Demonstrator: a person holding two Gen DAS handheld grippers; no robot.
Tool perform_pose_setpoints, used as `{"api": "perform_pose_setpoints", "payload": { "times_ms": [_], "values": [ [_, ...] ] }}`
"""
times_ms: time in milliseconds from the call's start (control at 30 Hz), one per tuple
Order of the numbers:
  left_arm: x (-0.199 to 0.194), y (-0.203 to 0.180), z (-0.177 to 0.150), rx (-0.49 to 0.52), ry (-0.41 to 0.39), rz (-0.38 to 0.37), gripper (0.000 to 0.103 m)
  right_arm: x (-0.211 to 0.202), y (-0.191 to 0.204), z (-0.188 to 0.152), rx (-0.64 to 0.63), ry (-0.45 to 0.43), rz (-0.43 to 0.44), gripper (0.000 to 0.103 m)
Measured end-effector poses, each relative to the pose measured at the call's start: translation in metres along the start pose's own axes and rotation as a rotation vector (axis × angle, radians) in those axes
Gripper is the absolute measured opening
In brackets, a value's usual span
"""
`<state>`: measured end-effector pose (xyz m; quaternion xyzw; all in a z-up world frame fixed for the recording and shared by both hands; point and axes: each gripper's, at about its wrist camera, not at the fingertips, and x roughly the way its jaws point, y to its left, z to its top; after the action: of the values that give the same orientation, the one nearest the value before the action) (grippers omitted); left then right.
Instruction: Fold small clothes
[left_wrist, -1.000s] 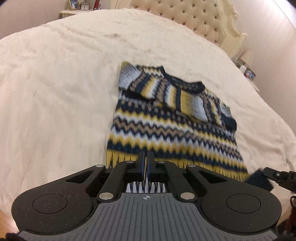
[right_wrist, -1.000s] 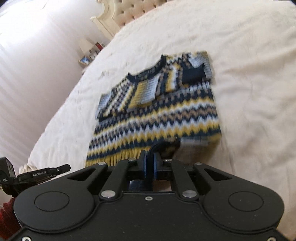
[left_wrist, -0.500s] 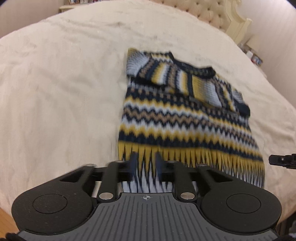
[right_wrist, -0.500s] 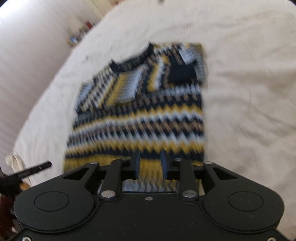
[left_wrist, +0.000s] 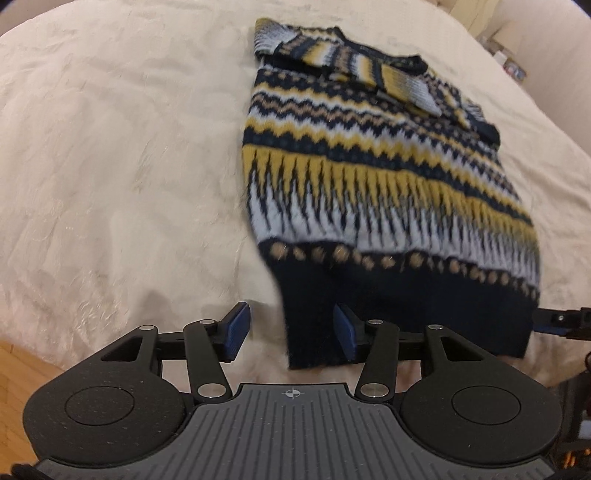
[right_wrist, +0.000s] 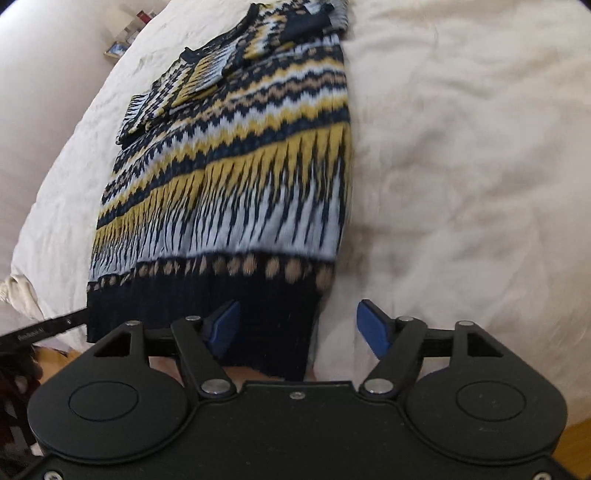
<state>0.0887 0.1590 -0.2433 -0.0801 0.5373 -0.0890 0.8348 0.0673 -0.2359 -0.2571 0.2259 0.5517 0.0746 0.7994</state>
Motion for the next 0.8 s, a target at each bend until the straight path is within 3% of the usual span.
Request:
{"api": "perform_pose_setpoints", "payload": {
  "times_ms": [133,400,433,467,500,533,633,800],
  "values": [
    [0.006,0.002,0.000,-0.010,0.010,0.000,0.048,0.008,0.004,-0.005,0.012,-0.006,0.019,0.074],
    [0.023,-0.008,0.014,-0.029,0.041,-0.081,0.047,0.021,0.016,-0.003,0.008,0.014,0.068,0.072],
    [0.024,-0.008,0.014,-0.038,0.034,-0.104,0.039,0.022,0.017,-0.002,0.009,0.022,0.072,0.064],
    [0.022,-0.007,0.015,-0.054,0.016,-0.133,0.010,0.023,0.019,-0.001,0.006,0.027,0.068,0.057],
    [0.022,-0.007,0.016,-0.067,0.008,-0.139,0.005,0.023,0.020,0.000,-0.004,0.031,0.057,0.034],
    [0.019,-0.007,0.017,-0.078,0.002,-0.141,0.005,0.022,0.022,0.002,-0.015,0.033,0.047,0.022],
    [0.005,-0.006,0.025,-0.107,-0.039,-0.183,0.005,0.008,0.026,0.007,-0.053,0.015,0.092,0.020],
    [-0.023,-0.005,0.052,-0.171,-0.122,-0.227,0.005,-0.028,0.034,0.032,-0.056,-0.087,0.187,0.019]
  ]
}}
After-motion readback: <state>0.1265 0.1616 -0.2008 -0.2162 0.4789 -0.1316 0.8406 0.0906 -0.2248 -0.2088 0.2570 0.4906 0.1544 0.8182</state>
